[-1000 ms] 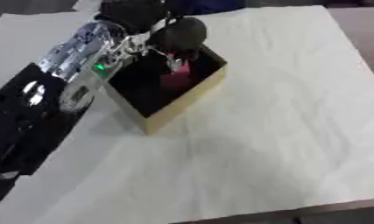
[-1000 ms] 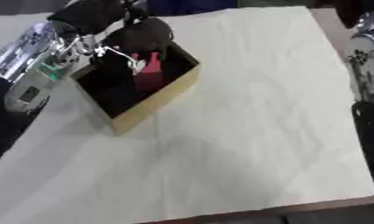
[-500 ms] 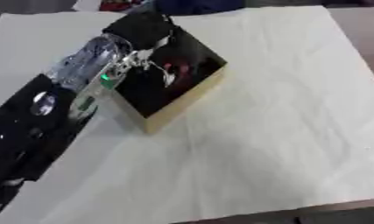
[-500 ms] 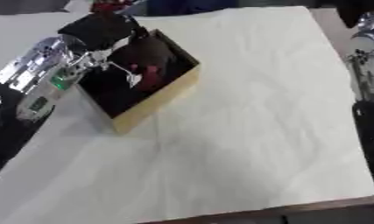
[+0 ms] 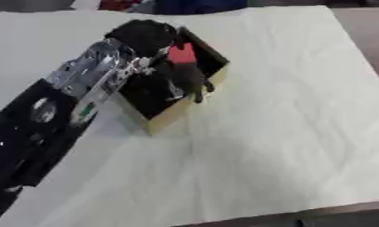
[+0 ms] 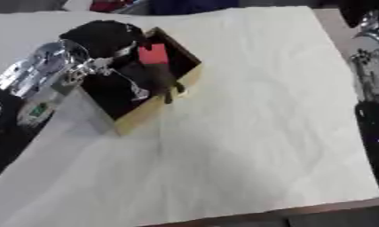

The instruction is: Pick up objects on the table and place them in the box.

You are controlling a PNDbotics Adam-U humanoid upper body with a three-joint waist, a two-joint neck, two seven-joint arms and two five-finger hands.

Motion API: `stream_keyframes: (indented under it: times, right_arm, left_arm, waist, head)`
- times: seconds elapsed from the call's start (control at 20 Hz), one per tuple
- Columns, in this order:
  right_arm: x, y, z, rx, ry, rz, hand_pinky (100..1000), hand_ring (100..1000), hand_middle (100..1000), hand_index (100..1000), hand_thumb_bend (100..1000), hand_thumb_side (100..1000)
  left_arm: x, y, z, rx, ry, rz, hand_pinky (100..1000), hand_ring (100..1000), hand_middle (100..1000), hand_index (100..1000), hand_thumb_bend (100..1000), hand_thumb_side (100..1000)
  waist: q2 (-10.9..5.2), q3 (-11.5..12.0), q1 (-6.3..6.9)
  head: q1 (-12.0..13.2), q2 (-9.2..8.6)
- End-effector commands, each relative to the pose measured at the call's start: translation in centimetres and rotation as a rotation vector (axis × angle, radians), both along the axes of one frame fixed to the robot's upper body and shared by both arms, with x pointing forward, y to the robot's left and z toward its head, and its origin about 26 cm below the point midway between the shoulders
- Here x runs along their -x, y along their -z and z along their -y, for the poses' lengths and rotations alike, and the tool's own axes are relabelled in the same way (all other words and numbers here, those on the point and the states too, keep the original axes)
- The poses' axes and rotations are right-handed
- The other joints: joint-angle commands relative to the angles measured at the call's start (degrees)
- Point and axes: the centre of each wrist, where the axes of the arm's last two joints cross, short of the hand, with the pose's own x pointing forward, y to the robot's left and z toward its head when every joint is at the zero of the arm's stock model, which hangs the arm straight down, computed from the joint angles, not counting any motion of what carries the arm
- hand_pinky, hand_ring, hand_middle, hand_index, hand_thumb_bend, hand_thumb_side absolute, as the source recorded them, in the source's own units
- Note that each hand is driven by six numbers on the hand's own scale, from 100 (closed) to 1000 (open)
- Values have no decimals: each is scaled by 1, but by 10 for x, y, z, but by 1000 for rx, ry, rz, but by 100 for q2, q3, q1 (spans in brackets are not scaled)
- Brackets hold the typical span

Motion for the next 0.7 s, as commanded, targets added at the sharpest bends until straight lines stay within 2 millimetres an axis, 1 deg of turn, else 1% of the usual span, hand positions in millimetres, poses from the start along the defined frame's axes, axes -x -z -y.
stream_keyframes:
  times: [0.05, 0.15, 0.25, 0.35, 0.45, 0.5, 0.55, 0.7]
  right_arm:
    - [4, -7, 3, 4, 10, 28, 935, 856, 665, 928, 100, 1000]
    - [4, -7, 2, 5, 10, 28, 935, 856, 665, 928, 100, 1000]
    - [4, -7, 3, 3, 12, 28, 935, 856, 665, 928, 100, 1000]
    - [4, -7, 3, -1, 13, 31, 934, 856, 665, 927, 100, 1000]
    - [4, -8, 3, -6, 13, 34, 933, 856, 665, 926, 100, 1000]
    - [4, -8, 3, -10, 14, 35, 933, 856, 665, 926, 100, 1000]
    - [4, -8, 4, -14, 17, 36, 933, 856, 665, 926, 100, 1000]
    - [4, -7, 6, -26, 24, 37, 933, 856, 664, 926, 100, 1000]
  left_arm:
    - [4, -16, -5, 33, -16, 56, 701, 876, 785, 891, 612, 676]
    - [7, -22, -8, 70, -20, 78, 690, 868, 777, 887, 604, 692]
    - [11, -31, -12, 122, -20, 105, 677, 858, 766, 884, 587, 733]
    - [17, -45, -17, 195, -11, 143, 647, 834, 742, 881, 566, 815]
    - [25, -60, -24, 290, 1, 186, 613, 802, 713, 882, 544, 920]
    - [30, -68, -26, 341, 10, 209, 590, 783, 700, 882, 514, 959]
    - [35, -76, -30, 389, 16, 232, 577, 766, 676, 872, 512, 993]
    - [49, -94, -45, 525, 23, 297, 543, 734, 634, 858, 448, 1000]
  waist:
    - [-117, 5, -26]
    - [-120, 7, -38]
    - [-126, 13, -49]
    - [-134, 25, -63]
    - [-141, 43, -81]
    - [-147, 62, -96]
    - [-153, 82, -109]
    - [-157, 139, -135]
  head:
    - [-25, 0]
    - [-28, 6]
    - [-34, 30]
    - [-57, 72]
    - [-84, 94]
    - [-109, 97]
    - [-132, 93]
    - [-142, 23]
